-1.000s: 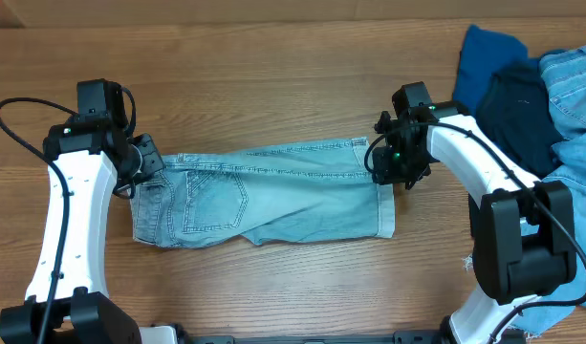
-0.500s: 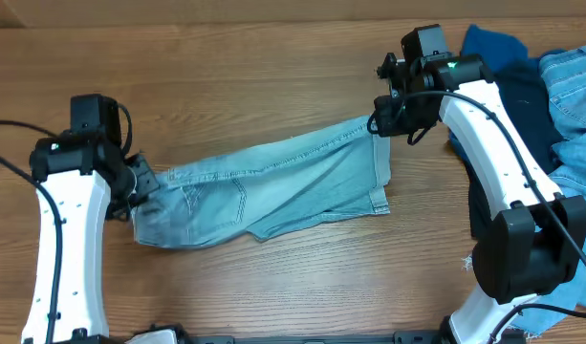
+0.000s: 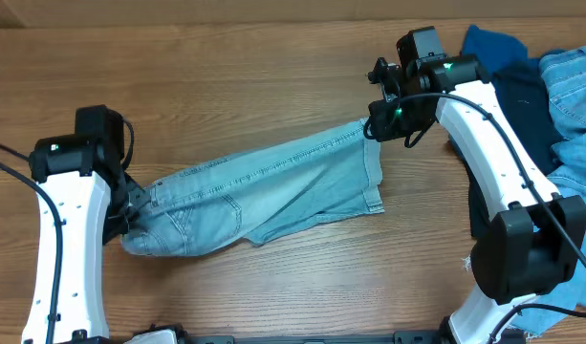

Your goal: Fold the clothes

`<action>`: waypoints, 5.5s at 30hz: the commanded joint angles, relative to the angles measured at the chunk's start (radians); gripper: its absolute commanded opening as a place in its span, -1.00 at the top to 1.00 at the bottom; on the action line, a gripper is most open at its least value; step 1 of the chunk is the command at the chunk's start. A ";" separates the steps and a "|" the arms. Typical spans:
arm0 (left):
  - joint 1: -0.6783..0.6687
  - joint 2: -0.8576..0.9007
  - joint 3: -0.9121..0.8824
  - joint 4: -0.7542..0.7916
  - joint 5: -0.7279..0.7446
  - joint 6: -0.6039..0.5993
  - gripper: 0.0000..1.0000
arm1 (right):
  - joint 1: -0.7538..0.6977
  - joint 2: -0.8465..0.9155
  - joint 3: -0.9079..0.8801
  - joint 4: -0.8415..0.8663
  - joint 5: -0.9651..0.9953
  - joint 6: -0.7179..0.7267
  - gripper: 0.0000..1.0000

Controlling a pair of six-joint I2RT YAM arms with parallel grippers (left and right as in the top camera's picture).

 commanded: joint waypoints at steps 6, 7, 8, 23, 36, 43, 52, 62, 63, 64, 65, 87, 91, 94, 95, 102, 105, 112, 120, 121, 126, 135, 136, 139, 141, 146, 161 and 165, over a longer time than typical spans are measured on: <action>0.006 -0.020 0.017 -0.193 0.392 0.126 0.92 | -0.008 -0.011 -0.016 0.032 0.047 -0.005 0.89; 0.006 -0.020 0.017 -0.192 0.392 0.125 0.92 | -0.008 -0.012 -0.016 0.034 0.047 -0.005 0.90; 0.007 -0.020 0.017 -0.187 0.388 0.124 0.92 | -0.008 -0.012 -0.016 0.038 0.047 -0.005 0.89; 0.008 -0.019 -0.158 0.089 -0.085 -0.183 -0.29 | -0.008 0.018 -0.016 0.148 0.020 0.000 0.27; 0.008 -0.014 -0.209 0.209 -0.142 -0.285 -0.74 | -0.008 0.071 -0.066 0.009 -0.040 0.000 0.26; 0.048 0.011 -0.322 0.483 0.133 -0.027 -0.10 | -0.008 0.072 -0.132 0.055 -0.039 0.000 0.25; 0.393 0.011 -0.322 0.632 0.540 0.217 -0.19 | 0.103 0.072 -0.132 0.060 -0.305 -0.214 0.29; 0.532 0.076 -0.338 0.644 0.528 0.237 -0.15 | 0.562 0.073 -0.132 0.254 -0.300 -0.090 0.35; 0.532 0.106 -0.338 0.660 0.533 0.236 -0.12 | 0.593 0.073 -0.132 0.300 -0.296 -0.063 0.36; 0.532 0.166 -0.338 0.682 0.537 0.237 -0.06 | 0.630 0.081 -0.132 0.373 -0.275 -0.019 0.38; 0.533 0.203 -0.338 0.702 0.556 0.237 -0.05 | 0.645 0.091 -0.132 0.405 -0.265 0.002 0.42; 0.537 0.367 -0.338 0.684 0.792 0.267 -0.19 | 0.669 0.328 -0.132 0.547 -0.262 0.055 0.44; 0.537 0.367 -0.338 0.601 0.630 0.267 -0.23 | 0.669 0.328 -0.132 0.547 -0.262 0.055 0.44; 0.537 0.367 -0.338 0.607 0.624 0.267 -0.21 | 0.669 0.329 -0.132 0.543 -0.262 0.055 0.44; 0.537 0.367 -0.338 0.620 0.624 0.266 0.00 | 0.669 0.329 -0.132 0.543 -0.262 0.055 0.45; 0.537 0.367 -0.338 0.681 0.624 0.267 -0.01 | 0.669 0.329 -0.132 0.541 -0.262 0.055 0.45; 0.537 0.367 -0.338 0.692 0.625 0.266 0.02 | 0.669 0.329 -0.132 0.541 -0.262 0.055 0.45; 0.537 0.367 -0.338 0.708 0.655 0.267 0.69 | 0.669 0.329 -0.132 0.540 -0.262 0.055 0.46; 0.537 0.367 -0.332 0.769 0.665 0.255 0.92 | 0.669 0.329 -0.132 0.534 -0.263 0.058 0.46; 0.537 0.367 -0.323 0.796 0.685 0.251 0.92 | 0.669 0.329 -0.132 0.533 -0.263 0.058 0.47; 0.536 0.367 -0.214 0.895 0.733 0.177 0.92 | 0.669 0.329 -0.132 0.533 -0.263 0.062 0.47; 0.517 0.367 -0.206 0.890 0.716 0.193 0.92 | 0.676 0.319 0.064 0.403 -0.240 0.057 0.35; 0.509 0.368 -0.206 0.887 0.703 0.193 0.92 | 0.681 0.319 0.095 0.409 -0.240 0.057 0.32; 0.474 0.368 -0.206 0.887 0.681 0.200 0.92 | 0.690 0.319 0.128 0.503 -0.240 0.058 0.18; 0.459 0.367 -0.206 0.883 0.649 0.200 0.92 | 0.692 0.334 0.125 0.576 -0.240 0.058 -0.04; 0.459 0.367 -0.206 0.875 0.650 0.200 0.92 | 0.702 0.424 0.124 0.702 -0.264 0.135 -0.17; 0.459 0.367 -0.206 0.928 0.623 0.188 0.92 | 0.721 0.514 0.117 0.215 -0.607 0.124 -0.33; 0.458 0.368 -0.206 0.926 0.624 0.188 0.88 | 0.689 0.514 0.120 0.222 -0.554 0.124 -0.43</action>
